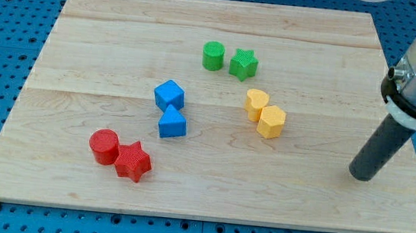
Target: Move your arm parallel right to the yellow heart
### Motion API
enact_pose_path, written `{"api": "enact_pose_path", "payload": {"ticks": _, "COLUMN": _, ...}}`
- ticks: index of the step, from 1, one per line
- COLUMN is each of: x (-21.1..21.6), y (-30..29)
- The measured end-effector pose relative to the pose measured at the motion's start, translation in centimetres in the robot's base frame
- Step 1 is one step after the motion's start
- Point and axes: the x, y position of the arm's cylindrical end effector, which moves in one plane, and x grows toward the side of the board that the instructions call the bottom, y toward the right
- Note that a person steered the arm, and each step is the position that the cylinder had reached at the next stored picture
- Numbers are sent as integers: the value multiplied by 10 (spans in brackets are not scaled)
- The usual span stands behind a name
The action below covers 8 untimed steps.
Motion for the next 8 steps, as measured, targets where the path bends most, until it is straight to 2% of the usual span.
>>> {"api": "enact_pose_path", "payload": {"ticks": 7, "x": -20, "y": 4}}
{"api": "enact_pose_path", "payload": {"ticks": 8, "x": -4, "y": -3}}
